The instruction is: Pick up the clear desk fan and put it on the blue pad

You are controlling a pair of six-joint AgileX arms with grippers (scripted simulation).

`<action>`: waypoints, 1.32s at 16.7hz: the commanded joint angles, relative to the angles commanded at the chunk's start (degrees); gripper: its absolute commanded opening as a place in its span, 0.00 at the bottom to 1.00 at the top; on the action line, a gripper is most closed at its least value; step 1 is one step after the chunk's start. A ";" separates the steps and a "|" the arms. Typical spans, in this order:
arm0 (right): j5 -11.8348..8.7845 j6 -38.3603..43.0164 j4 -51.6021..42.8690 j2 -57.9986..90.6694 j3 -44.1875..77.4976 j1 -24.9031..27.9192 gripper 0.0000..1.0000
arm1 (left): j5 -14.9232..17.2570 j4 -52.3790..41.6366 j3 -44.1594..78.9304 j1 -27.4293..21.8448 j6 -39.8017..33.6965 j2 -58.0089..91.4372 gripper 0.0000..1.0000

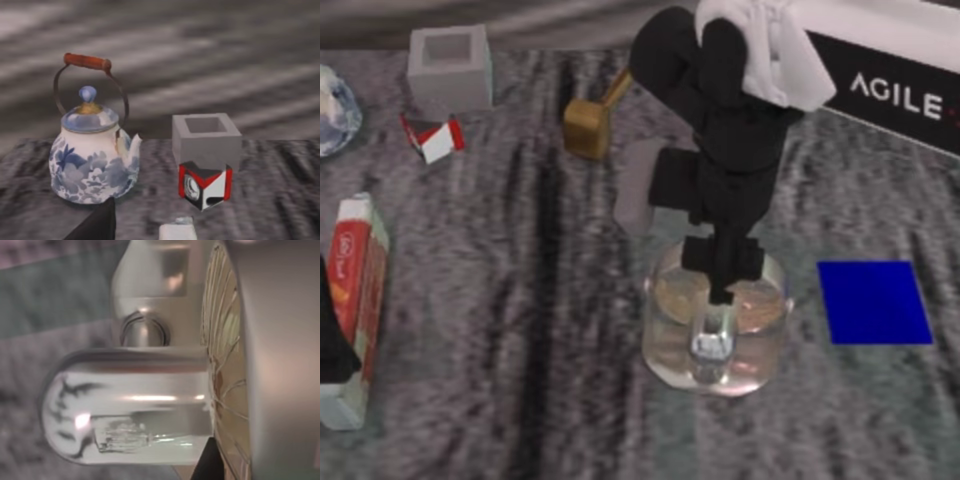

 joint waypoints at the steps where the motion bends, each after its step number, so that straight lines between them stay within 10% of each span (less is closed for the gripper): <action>1: 0.00 0.00 0.00 0.00 0.00 0.00 0.00 | 0.00 0.00 0.00 0.00 0.00 0.00 1.00; 22: 0.06 0.59 -11.64 0.41 12.04 0.00 0.00 | 0.00 0.00 0.00 0.00 0.00 0.00 1.00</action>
